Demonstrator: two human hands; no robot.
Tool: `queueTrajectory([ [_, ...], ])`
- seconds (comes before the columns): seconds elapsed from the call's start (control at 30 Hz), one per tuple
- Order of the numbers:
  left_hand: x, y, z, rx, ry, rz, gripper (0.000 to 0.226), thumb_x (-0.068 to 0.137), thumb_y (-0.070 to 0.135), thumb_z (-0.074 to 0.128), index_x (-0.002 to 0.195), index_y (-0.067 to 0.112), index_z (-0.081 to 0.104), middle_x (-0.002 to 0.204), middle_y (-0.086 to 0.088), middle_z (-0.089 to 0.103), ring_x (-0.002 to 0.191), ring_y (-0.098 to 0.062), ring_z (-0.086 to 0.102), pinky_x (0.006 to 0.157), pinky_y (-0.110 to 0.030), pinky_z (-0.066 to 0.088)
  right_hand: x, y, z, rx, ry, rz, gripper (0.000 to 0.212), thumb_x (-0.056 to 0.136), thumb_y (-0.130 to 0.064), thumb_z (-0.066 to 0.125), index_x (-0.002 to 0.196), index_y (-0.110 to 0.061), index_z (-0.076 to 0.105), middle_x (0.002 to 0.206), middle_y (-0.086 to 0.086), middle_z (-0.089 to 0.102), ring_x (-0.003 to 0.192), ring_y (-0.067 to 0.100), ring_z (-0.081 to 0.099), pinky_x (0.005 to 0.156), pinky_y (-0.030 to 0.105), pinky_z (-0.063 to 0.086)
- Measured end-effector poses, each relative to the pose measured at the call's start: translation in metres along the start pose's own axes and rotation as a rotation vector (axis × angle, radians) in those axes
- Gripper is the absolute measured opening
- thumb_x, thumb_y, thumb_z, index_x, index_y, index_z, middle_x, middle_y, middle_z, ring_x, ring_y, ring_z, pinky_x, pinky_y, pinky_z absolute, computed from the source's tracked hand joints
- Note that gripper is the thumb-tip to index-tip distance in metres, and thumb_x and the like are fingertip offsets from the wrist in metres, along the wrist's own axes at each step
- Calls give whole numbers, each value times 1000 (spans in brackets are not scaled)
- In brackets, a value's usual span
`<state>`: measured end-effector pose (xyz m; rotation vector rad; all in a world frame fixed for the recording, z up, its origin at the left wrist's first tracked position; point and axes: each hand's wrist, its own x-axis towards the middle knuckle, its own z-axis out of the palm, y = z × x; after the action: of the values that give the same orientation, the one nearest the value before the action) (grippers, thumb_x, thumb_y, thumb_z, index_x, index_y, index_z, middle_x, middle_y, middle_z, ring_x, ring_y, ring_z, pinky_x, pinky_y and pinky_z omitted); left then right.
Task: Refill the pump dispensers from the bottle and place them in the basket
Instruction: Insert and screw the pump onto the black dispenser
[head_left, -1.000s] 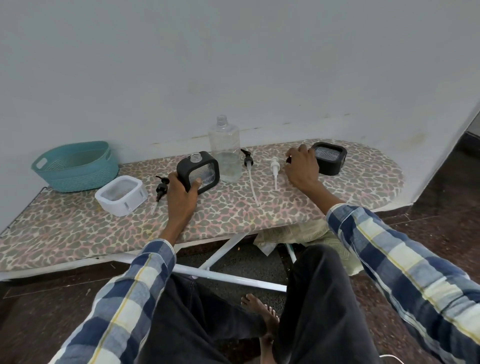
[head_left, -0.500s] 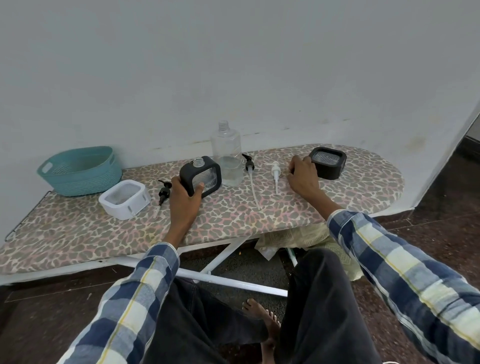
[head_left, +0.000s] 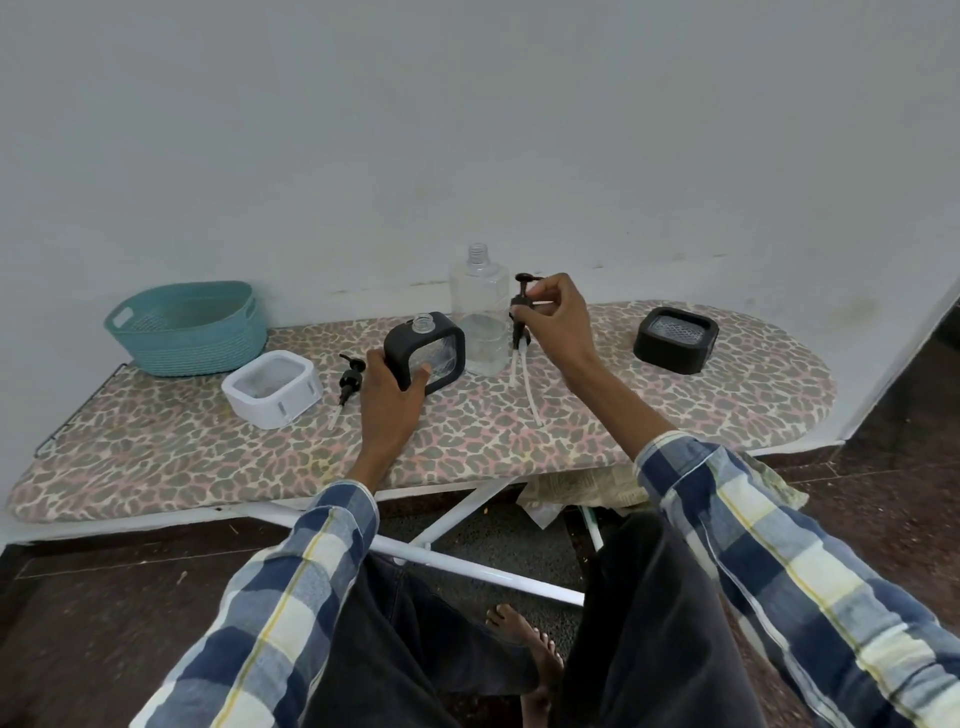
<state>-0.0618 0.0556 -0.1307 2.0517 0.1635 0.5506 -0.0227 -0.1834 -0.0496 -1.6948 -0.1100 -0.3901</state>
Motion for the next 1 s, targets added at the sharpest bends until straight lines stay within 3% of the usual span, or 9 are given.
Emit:
queueTrajectory([
  [0.1,0,1,0,4,-9,-34,36,105,30,68,129,17,45,116,-2,62,95,-19,64,71,-24,47,-2,-14,25,94,-51,-12,32,86,-11,82,103,-18,56,104,0,73,95,19,74,76,33,61],
  [0.23,2,-3,2,33,-9,0,34,107,26,64,132,14,44,119,-1,60,100,-22,64,80,-36,51,-4,-31,49,177,-95,-57,35,86,-7,82,109,-13,57,108,2,75,99,19,75,86,35,63],
  [0.4,6,-9,3,50,-14,12,32,107,27,62,130,14,44,124,-6,62,108,-29,64,89,-48,55,-9,-45,72,195,-136,-126,35,87,-1,76,112,-9,55,115,7,74,105,19,75,88,36,64],
  [0.53,6,-8,3,-15,-33,-4,35,110,23,57,141,13,44,134,-8,59,118,-28,61,90,-37,48,-10,-53,83,242,-113,-167,39,88,5,73,116,-4,49,119,7,70,109,20,75,93,36,63],
  [0.7,9,-13,5,-39,-36,-19,47,113,22,50,158,14,37,150,-10,53,133,-29,56,103,-37,47,-2,-73,94,306,-76,-227,46,89,7,74,121,-3,42,122,11,67,107,18,75,93,32,61],
  [0.9,9,-14,6,-50,-9,2,49,113,19,50,161,15,37,154,-8,52,139,-26,53,105,-31,42,6,-70,105,250,-101,-249,53,89,9,71,126,-6,36,120,13,68,105,21,75,94,36,62],
  [1.0,9,-13,5,-71,-8,-5,49,112,20,52,160,16,39,153,-6,53,138,-25,54,110,-34,44,2,-55,108,213,-127,-208,59,88,9,71,131,-12,36,119,13,68,104,18,75,94,34,62],
])
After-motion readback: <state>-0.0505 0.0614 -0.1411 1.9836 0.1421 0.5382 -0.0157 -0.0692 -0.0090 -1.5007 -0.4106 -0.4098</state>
